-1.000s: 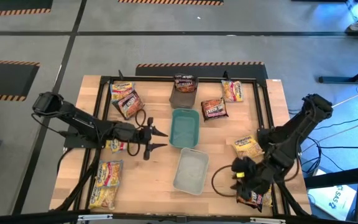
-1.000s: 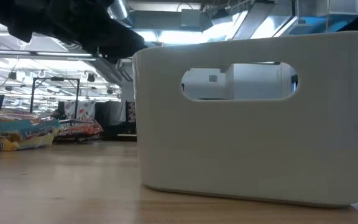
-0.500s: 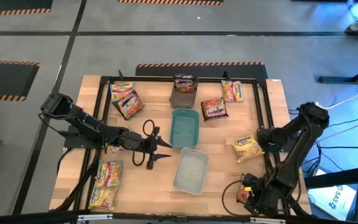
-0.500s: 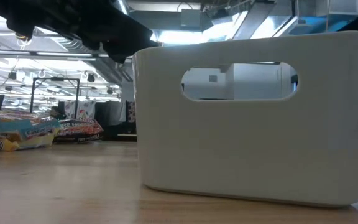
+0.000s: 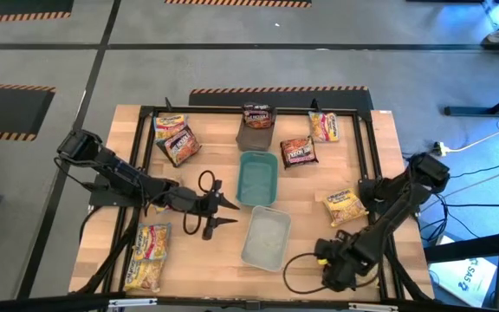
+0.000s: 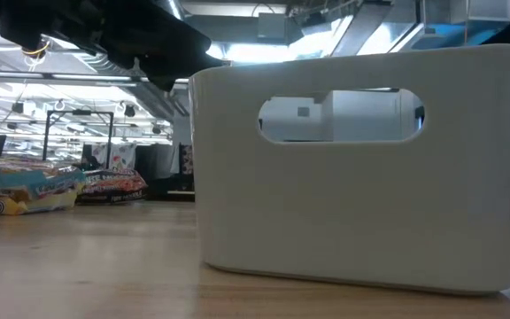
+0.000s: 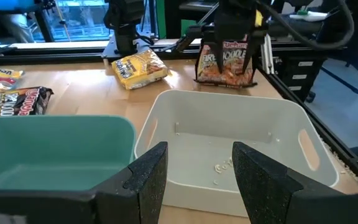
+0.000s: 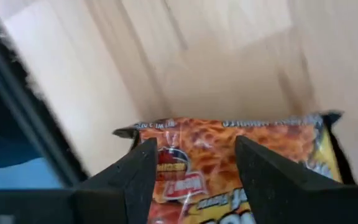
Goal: Sort Maruchan noodles
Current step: Put the black noodle pack into the black bin
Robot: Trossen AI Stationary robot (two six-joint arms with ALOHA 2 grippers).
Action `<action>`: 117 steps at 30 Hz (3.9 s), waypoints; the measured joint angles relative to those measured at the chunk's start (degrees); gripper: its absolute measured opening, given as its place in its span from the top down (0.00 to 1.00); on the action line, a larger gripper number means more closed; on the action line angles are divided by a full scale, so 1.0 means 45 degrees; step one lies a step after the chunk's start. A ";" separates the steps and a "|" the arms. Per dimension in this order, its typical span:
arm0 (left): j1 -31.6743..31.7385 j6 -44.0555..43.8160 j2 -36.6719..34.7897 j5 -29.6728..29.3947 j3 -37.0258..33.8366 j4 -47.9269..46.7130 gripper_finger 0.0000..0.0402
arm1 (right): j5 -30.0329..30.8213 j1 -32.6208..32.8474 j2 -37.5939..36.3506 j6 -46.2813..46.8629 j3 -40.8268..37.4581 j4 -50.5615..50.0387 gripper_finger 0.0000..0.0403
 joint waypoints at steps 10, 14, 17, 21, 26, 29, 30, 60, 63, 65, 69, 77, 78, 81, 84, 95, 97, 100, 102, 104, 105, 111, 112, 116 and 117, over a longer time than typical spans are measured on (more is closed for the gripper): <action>0.0000 -0.0291 0.0000 -0.0154 -0.0005 -0.0005 0.56 | 0.1970 -0.1415 0.0726 -0.2907 0.0083 0.1022 0.49; 0.0009 -0.0029 0.0000 -0.0243 0.0392 -0.0110 0.56 | 0.2997 -0.1162 -0.0102 -0.3681 0.0835 0.0167 0.49; 0.0009 0.0010 0.0003 -0.0338 0.1187 -0.0947 0.56 | 0.3890 -0.0486 -0.1019 -0.3333 0.1302 -0.0801 0.49; 0.0009 0.0869 0.0672 -0.0867 0.2858 -0.2494 0.56 | 0.5239 0.0996 -0.2131 -0.0657 0.1398 -0.1571 0.49; 0.0238 0.2483 0.2737 -0.0791 0.5236 -0.2818 0.56 | 0.6033 0.3238 -0.2655 0.3665 0.1009 -0.2169 0.49; 0.0340 0.2996 0.3997 -0.0260 0.6821 -0.3150 0.56 | 0.5667 0.4105 -0.2664 0.6156 0.0906 -0.2795 0.49; 0.0349 0.3155 0.4404 -0.0072 0.7326 -0.3314 0.56 | 0.5507 0.4335 -0.2659 0.6815 0.0903 -0.2873 0.49; 0.0491 0.3613 1.2367 0.3201 1.7848 -0.8315 0.56 | 0.5879 0.5569 -0.0197 1.0355 0.0908 -0.3427 0.49; 0.0567 0.3327 1.2959 0.3171 1.8731 -0.9204 0.56 | 0.6156 0.5569 -0.0202 1.0345 0.0908 -0.3463 0.49; 0.0580 0.3279 1.3041 0.3158 1.8891 -0.9630 0.56 | 0.6485 0.5568 -0.0202 1.0328 0.0908 -0.3448 0.49; 0.0519 0.3278 1.2903 0.2951 1.8943 -1.0258 0.56 | 0.6656 0.5371 0.0065 0.9837 0.0918 -0.3127 0.49; 0.0117 0.3381 1.1682 0.1419 1.8947 -1.3225 0.56 | 0.4968 0.3933 0.0653 0.5519 0.0913 -0.1640 0.49; 0.0078 0.3384 1.1589 0.1156 1.8944 -1.3634 0.56 | 0.4705 0.3860 0.0653 0.5271 0.0918 -0.1620 0.49; 0.0009 0.3387 1.1476 0.0701 1.8933 -1.4226 0.56 | 0.4305 0.3908 0.0648 0.4795 0.0918 -0.1751 0.49; 0.0008 0.3381 1.1468 0.0680 1.8933 -1.4450 0.56 | 0.4320 0.3916 0.0775 0.3665 0.0923 -0.1638 0.49; -0.0156 0.3274 1.1463 0.0675 1.8933 -1.4494 0.56 | 0.5409 0.3899 0.2103 -0.3603 0.0923 -0.0401 0.49; -0.0178 0.3237 1.1463 0.0670 1.8933 -1.4484 0.56 | 0.5398 0.3903 0.2458 -0.4129 0.0936 -0.0420 0.49; -0.0182 0.3220 1.1463 0.0673 1.8933 -1.4455 0.56 | 0.5785 0.3928 0.2782 -0.4693 0.0976 -0.0436 0.49; -0.0190 0.3215 1.1463 0.0675 1.8933 -1.4367 0.56 | 0.6207 0.3914 0.2862 -0.4708 0.0961 -0.0402 0.50; -0.0185 0.3211 1.1463 0.0675 1.8933 -1.4367 0.56 | 0.6345 0.3892 0.2878 -0.4731 0.0952 -0.0394 0.54; -0.0185 0.3212 1.1463 0.0675 1.8928 -1.4372 0.56 | 0.6346 0.3890 0.2878 -0.4731 0.0952 -0.0386 0.56; -0.0185 0.3274 1.1463 0.0675 1.8923 -1.4205 0.56 | 0.6807 0.3889 0.2897 -0.4639 0.0929 -0.0414 0.81; -0.0185 0.3274 1.1463 0.0675 1.8923 -1.4151 0.56 | 0.6935 0.3885 0.2899 -0.4638 0.0923 -0.0405 0.86; -0.0182 0.3279 1.1463 0.0675 1.8923 -1.4149 0.56 | 0.7287 0.3869 0.2907 -0.4625 0.0918 -0.0372 0.98; -0.0183 0.3281 1.1463 0.0675 1.8923 -1.4146 0.56 | 0.7365 0.3869 0.2907 -0.4485 0.0918 -0.0372 0.98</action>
